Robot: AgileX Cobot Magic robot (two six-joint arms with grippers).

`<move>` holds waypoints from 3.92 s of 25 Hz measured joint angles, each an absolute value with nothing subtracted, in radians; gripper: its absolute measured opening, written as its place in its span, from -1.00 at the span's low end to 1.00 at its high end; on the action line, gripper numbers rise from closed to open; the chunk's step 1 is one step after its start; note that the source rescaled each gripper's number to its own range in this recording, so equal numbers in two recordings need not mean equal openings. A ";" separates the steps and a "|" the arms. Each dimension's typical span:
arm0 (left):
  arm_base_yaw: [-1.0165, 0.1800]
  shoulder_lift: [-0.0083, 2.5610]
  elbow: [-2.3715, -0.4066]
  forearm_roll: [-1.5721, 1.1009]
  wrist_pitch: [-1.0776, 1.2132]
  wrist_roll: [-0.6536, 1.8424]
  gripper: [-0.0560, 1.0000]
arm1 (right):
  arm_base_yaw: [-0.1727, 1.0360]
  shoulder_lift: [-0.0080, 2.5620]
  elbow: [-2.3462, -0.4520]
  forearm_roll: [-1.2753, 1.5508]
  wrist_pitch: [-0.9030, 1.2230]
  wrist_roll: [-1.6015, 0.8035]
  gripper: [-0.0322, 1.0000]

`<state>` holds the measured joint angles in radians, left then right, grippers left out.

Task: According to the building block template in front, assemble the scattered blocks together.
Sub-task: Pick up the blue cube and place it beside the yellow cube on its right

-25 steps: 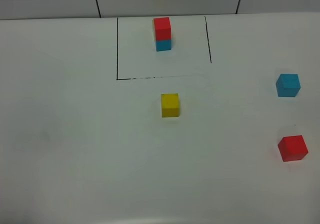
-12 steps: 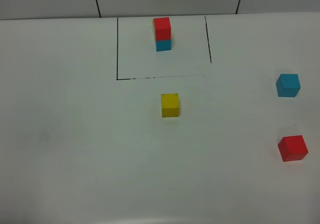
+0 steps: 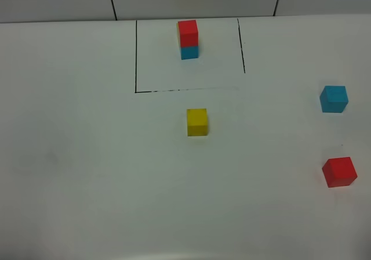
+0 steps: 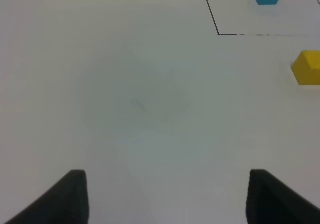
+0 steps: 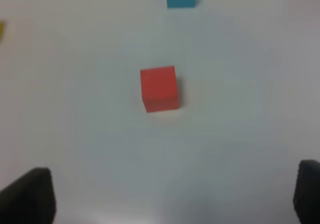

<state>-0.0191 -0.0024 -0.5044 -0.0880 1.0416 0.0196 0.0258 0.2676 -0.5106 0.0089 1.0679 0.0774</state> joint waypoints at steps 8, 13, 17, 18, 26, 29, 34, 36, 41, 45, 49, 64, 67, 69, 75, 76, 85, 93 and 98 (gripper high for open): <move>-0.019 -0.002 -0.504 -0.088 1.042 0.020 -0.08 | 0.026 0.777 -0.690 -0.038 0.955 0.028 1.00; -0.019 -0.002 -0.504 -0.088 1.042 0.020 -0.09 | 0.026 1.109 -0.846 -0.063 0.901 0.009 1.00; -0.019 -0.002 -0.504 -0.088 1.042 0.020 -0.09 | 0.026 1.344 -0.973 -0.065 0.854 0.007 1.00; -0.019 -0.002 -0.504 -0.088 1.042 0.020 -0.09 | 0.026 1.397 -1.002 -0.066 0.850 0.000 1.00; -0.019 -0.002 -0.504 -0.088 1.042 0.020 -0.10 | 0.026 1.727 -1.232 -0.090 0.837 -0.030 1.00; -0.019 -0.002 -0.504 -0.088 1.042 0.020 -0.10 | 0.025 1.812 -1.296 -0.090 0.837 -0.042 1.00; -0.019 -0.002 -0.504 -0.088 1.042 0.020 -0.10 | -0.015 1.913 -1.346 -0.011 0.814 -0.102 1.00; -0.019 -0.002 -0.504 -0.088 1.042 0.020 -0.10 | -0.035 1.935 -1.347 0.035 0.790 -0.126 1.00; -0.019 -0.002 -0.504 -0.088 1.042 0.020 -0.10 | -0.052 1.971 -1.348 0.072 0.748 -0.162 1.00; -0.019 -0.002 -0.504 -0.088 1.042 0.020 -0.10 | -0.053 2.009 -1.353 0.080 0.729 -0.172 1.00; -0.019 -0.002 -0.504 -0.088 1.042 0.020 -0.10 | -0.065 2.039 -1.368 0.089 0.723 -0.175 1.00; -0.019 -0.002 -0.504 -0.088 1.042 0.020 -0.10 | -0.089 2.100 -1.388 0.133 0.695 -0.224 -0.48; -0.019 -0.002 -0.504 -0.088 1.042 0.020 -0.10 | -0.089 2.100 -1.388 0.130 0.689 -0.227 -0.91; -0.019 -0.002 -0.504 -0.088 1.042 0.020 -0.10 | -0.089 2.100 -1.388 0.117 0.694 -0.256 -0.91; -0.019 -0.002 -0.504 -0.088 1.042 0.019 -0.10 | -0.018 2.057 -1.388 0.105 0.830 -0.588 -0.91; -0.019 -0.002 -0.504 -0.088 1.042 0.019 -0.10 | 0.007 2.047 -1.389 0.102 0.863 -0.676 -0.91; -0.019 -0.002 -0.504 -0.088 1.042 0.019 -0.10 | 0.298 2.048 -1.490 -0.047 0.953 -1.020 -0.91; -0.019 -0.002 -0.504 -0.088 1.042 0.019 -0.10 | 0.382 2.150 -1.642 0.023 1.075 -1.213 -0.91; -0.019 -0.002 -0.504 -0.088 1.042 0.019 -0.10 | 0.414 2.218 -1.724 0.063 1.093 -1.228 -0.91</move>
